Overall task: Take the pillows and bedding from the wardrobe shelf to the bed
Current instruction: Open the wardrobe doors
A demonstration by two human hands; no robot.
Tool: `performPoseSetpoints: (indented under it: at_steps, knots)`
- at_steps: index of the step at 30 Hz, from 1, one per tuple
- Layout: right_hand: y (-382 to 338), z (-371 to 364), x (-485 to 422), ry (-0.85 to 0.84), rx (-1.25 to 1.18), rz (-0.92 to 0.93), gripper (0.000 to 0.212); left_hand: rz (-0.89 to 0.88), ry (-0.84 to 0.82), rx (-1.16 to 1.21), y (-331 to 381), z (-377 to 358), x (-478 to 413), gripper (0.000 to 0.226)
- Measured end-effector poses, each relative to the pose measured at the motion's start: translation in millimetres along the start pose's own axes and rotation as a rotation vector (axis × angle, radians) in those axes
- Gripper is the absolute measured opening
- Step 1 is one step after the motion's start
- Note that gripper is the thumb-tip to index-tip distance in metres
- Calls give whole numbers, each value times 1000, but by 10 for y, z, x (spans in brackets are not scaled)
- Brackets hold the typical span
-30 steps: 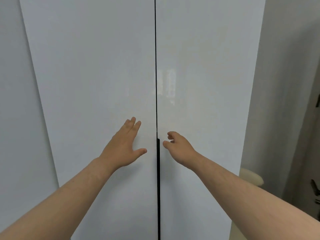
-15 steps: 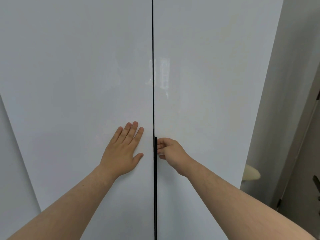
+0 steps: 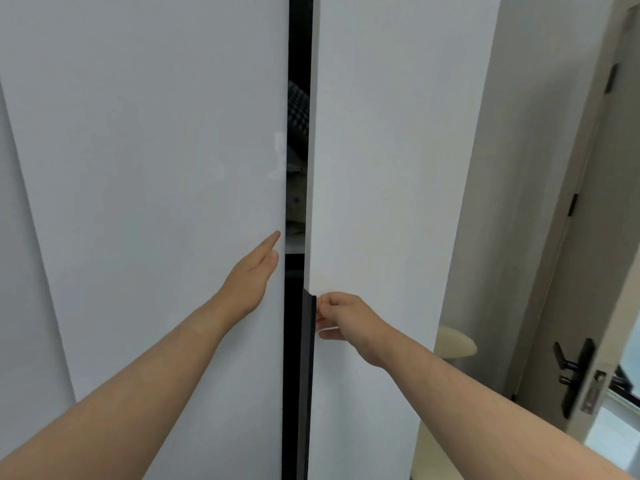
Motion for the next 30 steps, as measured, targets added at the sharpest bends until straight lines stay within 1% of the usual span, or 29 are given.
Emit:
performPoseSetpoints:
  at_steps: [2, 4, 6, 8, 10, 11, 16, 19, 23, 27, 30]
  knots:
    - [-26, 74, 268, -11, 16, 4, 23, -34, -4, 95, 399, -28, 115, 47]
    - [-46, 153, 542, -10, 30, 11, 26, -109, -12, 112, 798, -98, 234, 48]
    - [-61, 257, 806, -3, 38, 25, 26, -183, -47, 126, 1196, -217, 371, 51]
    - [-53, 380, 1033, 13, 56, 37, 26, -208, -98, 178, 1542, -342, 528, 48]
    - [-52, 526, 1247, 29, 71, 45, 26, -201, -132, 255, 1859, -436, 680, 41]
    - [-56, 600, 1347, 36, 73, 49, 25, -183, -140, 297, 1988, -472, 748, 41]
    - [-120, 1047, 1856, 124, 81, 87, 23, -97, -190, 407, 2444, -753, 980, 47]
    - [-138, 1335, 2099, 165, 82, 108, 21, -98, -214, 428, 2710, -987, 1061, 50]
    - [-163, 1830, 2387, 267, 79, 117, 25, -105, -248, 458, 3116, -1344, 1102, 40]
    - [-139, 2380, 2578, 347, 106, 92, 25, -100, -278, 448, 3473, -1691, 1080, 47]
    - [-140, 2740, 2697, 398, 62, 73, 25, -91, -304, 420, 3701, -1953, 1029, 45]
Point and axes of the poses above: each hand's wrist, its own x-axis away from the middle knuckle, its own z-axis out of the back of the hand, y = z × x, the point moved 9 cm from there along -x, towards the middle knuckle, and after that the axes turned 15 degrees about -x, right-handed, at the moved point
